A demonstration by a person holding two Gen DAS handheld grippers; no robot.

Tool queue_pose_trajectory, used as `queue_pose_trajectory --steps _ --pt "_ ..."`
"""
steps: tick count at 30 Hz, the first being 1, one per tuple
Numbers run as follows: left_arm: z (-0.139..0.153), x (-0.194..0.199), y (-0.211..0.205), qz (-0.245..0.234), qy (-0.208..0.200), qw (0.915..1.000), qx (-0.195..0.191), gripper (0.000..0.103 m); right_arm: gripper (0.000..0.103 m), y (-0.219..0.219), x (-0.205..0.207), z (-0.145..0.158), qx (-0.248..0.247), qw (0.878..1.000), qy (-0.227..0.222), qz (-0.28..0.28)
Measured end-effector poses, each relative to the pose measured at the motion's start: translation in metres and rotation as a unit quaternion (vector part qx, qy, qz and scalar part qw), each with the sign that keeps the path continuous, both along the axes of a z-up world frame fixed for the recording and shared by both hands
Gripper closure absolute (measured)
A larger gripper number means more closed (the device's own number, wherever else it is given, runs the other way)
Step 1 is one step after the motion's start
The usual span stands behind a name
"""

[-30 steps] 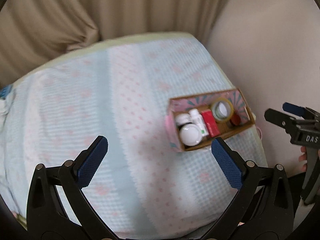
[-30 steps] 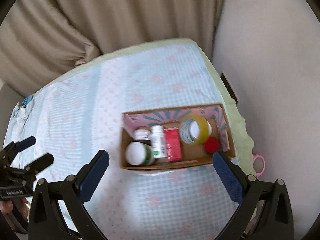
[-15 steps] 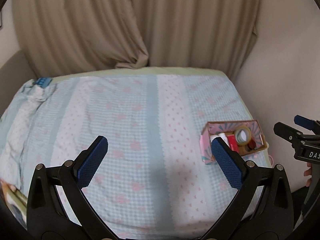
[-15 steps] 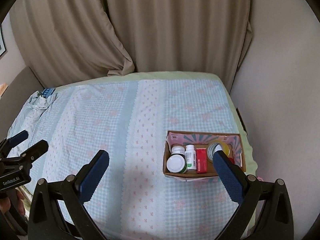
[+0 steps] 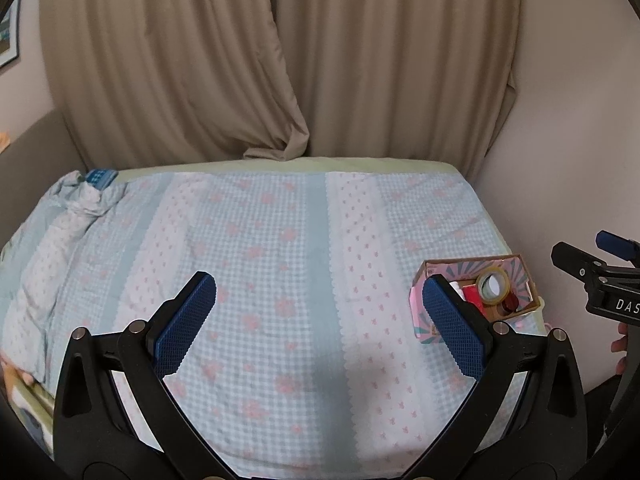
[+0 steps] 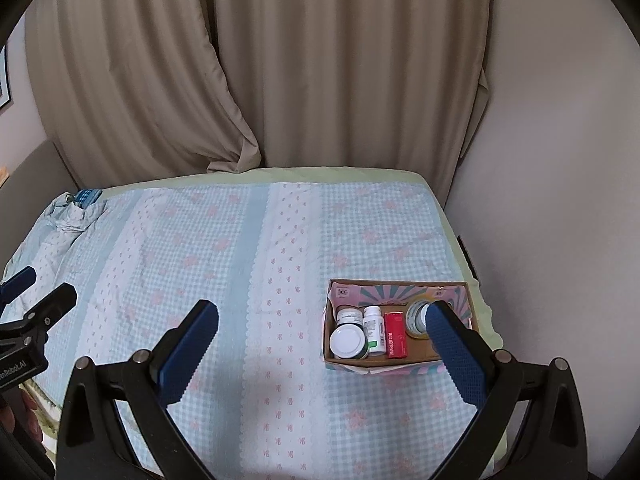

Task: Organize rigid objects

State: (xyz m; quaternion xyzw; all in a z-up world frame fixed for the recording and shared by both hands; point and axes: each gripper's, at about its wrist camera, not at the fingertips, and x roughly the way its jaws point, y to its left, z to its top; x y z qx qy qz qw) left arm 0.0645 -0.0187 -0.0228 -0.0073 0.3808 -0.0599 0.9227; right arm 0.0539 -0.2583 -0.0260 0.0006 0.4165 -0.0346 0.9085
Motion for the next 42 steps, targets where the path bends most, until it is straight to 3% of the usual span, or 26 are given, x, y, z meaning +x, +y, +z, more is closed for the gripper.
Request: queue_pose_trajectory --steps 42 --pt "0.0015 0.0004 0.0054 0.009 -0.007 0.9999 -0.002 0.000 0.000 0.0054 0.0074 0.0028 0.001 1.000 -0.012 0.005"
